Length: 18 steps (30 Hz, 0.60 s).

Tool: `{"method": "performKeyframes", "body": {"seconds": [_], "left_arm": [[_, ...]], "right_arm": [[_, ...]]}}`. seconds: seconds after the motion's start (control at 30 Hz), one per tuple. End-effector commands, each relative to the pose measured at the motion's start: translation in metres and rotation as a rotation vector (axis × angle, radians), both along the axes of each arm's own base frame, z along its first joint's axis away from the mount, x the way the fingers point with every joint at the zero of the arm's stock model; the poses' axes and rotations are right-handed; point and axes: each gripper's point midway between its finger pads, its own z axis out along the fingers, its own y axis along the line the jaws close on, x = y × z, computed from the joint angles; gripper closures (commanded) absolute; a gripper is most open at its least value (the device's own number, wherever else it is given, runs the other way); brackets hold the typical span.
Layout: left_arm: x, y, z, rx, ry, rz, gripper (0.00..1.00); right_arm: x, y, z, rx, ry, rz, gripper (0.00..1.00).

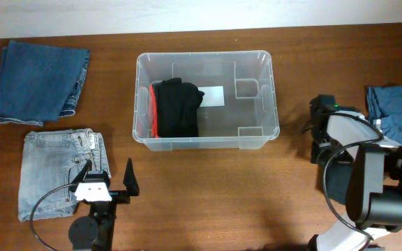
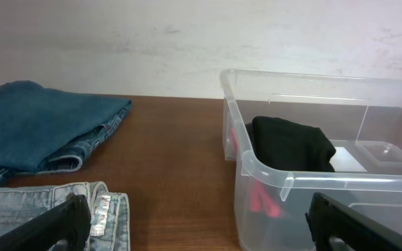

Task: Pack container
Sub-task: 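Grasp the black shirt with the right gripper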

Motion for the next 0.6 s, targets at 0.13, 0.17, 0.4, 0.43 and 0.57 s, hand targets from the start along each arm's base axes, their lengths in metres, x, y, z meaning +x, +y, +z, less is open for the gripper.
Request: {"method": "performKeyframes", "body": {"seconds": [0.13, 0.17, 0.4, 0.43, 0.57], "left_arm": [[0.000, 0.002, -0.002, 0.009, 0.004, 0.007, 0.01], [0.000, 0.002, -0.002, 0.009, 0.004, 0.007, 0.01], [0.000, 0.001, -0.002, 0.009, 0.004, 0.006, 0.01], [0.000, 0.002, -0.002, 0.009, 0.004, 0.007, 0.01], [0.000, 0.002, -0.002, 0.009, 0.004, 0.007, 0.01]], "right_arm": [[-0.015, -0.009, -0.031, 0.101, -0.003, -0.127, 0.02], [-0.014, -0.009, -0.031, 0.101, -0.007, -0.127, 0.02], [-0.015, -0.007, -0.047, 0.113, -0.018, -0.129, 0.01], [-0.017, -0.007, -0.049, 0.115, -0.012, -0.131, 0.01], [-0.027, -0.004, -0.068, 0.153, 0.021, -0.155, 0.19]]}}
